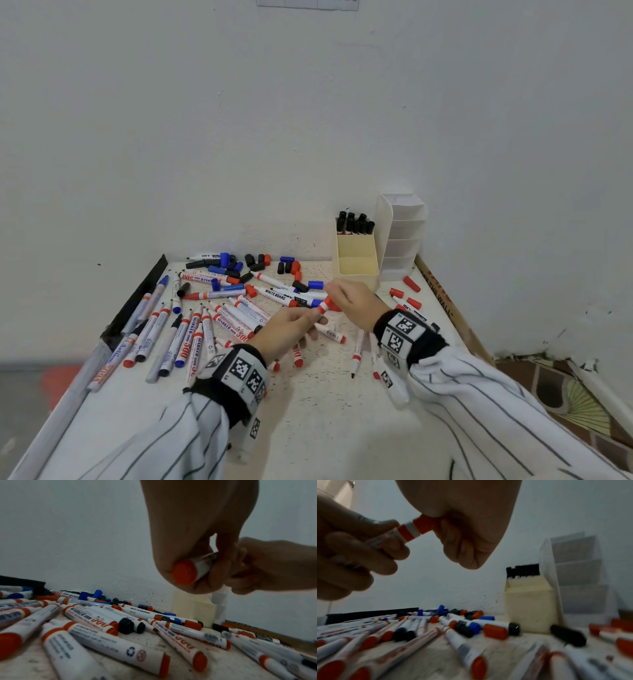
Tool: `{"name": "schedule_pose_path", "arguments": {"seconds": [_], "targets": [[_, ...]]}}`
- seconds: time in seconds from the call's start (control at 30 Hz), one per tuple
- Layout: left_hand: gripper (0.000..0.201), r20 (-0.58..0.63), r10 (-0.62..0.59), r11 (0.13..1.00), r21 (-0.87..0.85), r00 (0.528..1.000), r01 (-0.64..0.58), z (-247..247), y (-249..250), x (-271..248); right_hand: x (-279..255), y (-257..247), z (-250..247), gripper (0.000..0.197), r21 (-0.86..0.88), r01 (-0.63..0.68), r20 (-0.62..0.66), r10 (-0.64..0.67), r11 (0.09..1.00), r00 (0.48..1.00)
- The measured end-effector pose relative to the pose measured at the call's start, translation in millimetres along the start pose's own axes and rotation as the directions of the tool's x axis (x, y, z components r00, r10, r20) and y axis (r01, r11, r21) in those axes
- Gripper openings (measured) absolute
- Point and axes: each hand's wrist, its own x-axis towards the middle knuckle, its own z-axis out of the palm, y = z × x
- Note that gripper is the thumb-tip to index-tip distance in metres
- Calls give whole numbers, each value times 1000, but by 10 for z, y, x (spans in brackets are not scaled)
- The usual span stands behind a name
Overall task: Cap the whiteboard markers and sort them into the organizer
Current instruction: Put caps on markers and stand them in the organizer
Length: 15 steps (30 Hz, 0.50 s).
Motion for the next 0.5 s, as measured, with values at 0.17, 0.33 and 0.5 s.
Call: {"name": "schedule_pose_path", "arguments": {"seconds": [0.17, 0.33, 0.5], "targets": [[41, -224, 83, 961, 275, 971, -18, 323, -119, 290, 38, 170, -535, 23, -55, -122, -49, 120, 991, 992], [29, 71, 160, 781, 601, 985, -170, 529, -157, 440, 66, 344, -1013, 14, 57, -146, -360, 156, 988, 920], [43, 362, 110, 472, 801, 926, -370, 622, -157, 517, 212, 449, -1154, 21, -48, -123, -572, 74, 991, 817]]}}
